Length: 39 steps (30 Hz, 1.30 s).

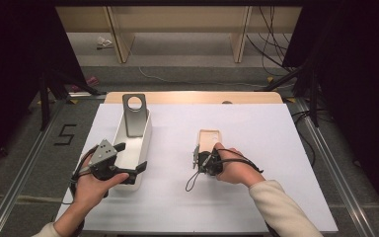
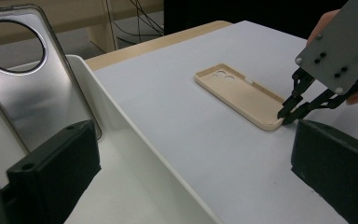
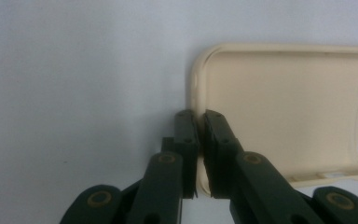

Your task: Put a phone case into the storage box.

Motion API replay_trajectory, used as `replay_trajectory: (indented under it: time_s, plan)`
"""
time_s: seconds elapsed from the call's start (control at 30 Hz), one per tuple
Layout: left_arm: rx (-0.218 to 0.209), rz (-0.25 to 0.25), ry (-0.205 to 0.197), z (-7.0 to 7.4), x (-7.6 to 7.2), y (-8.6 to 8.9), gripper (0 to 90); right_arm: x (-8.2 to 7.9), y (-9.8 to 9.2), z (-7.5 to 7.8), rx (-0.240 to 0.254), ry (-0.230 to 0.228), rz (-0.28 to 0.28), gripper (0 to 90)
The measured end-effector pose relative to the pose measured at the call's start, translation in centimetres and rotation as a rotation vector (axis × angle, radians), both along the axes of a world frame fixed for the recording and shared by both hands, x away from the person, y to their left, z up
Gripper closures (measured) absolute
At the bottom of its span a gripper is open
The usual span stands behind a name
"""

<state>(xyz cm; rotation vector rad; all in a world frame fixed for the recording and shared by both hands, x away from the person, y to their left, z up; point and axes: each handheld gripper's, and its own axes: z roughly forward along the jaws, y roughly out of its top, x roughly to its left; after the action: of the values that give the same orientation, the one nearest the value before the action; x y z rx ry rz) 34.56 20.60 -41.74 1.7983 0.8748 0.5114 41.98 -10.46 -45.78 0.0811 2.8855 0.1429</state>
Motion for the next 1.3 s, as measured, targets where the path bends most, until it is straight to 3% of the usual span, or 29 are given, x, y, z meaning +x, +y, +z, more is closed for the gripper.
replay_trajectory:
  time_s: [0.33,0.63,0.9,1.17,1.3]
  plan:
    - [-0.001,0.002,0.0,0.0,0.0,0.1,0.7,0.0,-0.4,0.1,0.022,0.005,0.001,86.3]
    - [-0.005,0.006,-0.002,0.1,0.0,0.2,0.8,0.0,-0.8,0.3,0.087,0.012,-0.015,86.7]
    - [-0.006,0.008,-0.001,0.1,0.0,0.2,0.8,-0.2,-1.8,0.8,0.193,0.013,-0.041,86.8]
    - [-0.005,0.01,0.002,0.0,0.0,0.2,1.0,-0.2,-3.4,1.7,0.331,0.037,-0.084,87.1]
    - [-0.005,0.011,0.0,0.0,0.0,0.3,1.0,-0.2,-3.8,2.1,0.372,0.037,-0.093,87.2]
